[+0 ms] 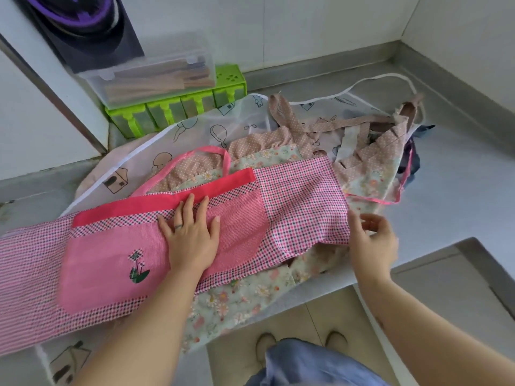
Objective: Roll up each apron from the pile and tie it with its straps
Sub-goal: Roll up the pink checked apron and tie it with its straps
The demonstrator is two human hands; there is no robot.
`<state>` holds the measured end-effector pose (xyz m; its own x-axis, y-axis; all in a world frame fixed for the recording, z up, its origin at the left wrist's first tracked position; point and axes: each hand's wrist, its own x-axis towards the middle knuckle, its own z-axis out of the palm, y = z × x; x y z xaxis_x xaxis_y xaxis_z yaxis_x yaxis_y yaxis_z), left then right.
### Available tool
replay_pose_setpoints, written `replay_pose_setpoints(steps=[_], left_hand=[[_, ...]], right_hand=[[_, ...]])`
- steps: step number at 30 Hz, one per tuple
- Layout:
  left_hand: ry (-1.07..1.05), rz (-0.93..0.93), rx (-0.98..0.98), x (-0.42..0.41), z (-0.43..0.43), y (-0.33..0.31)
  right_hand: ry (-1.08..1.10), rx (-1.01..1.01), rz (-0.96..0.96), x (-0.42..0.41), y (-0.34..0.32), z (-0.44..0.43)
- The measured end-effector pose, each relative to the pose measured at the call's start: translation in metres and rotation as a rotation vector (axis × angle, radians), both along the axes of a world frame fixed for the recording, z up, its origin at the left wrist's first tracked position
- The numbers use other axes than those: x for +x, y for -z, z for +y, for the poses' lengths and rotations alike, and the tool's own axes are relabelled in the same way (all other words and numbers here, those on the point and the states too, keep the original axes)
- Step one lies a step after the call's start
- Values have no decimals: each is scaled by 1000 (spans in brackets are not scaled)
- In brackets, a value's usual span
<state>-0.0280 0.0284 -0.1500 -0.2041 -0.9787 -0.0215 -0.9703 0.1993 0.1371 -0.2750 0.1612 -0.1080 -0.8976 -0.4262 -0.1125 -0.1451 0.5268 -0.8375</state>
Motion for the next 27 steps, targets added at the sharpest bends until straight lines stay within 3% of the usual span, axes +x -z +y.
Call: replay_pose_setpoints(steps=[5, 12, 20, 23, 27], left_hand=[[1, -1, -1, 0, 1, -2], [-4, -17, 10, -1, 0, -3], [-1, -4, 2, 0, 0, -2], [2, -6, 10, 0, 0, -2], [-11, -18, 27, -1, -1, -4]], right_hand=[[-1, -150, -261, 4, -9, 2], [100, -306, -486, -5, -23, -11], [327, -293, -748, 20, -13, -11], [266, -222, -912, 39, -9, -16], [211, -227, -834, 38, -17, -18]])
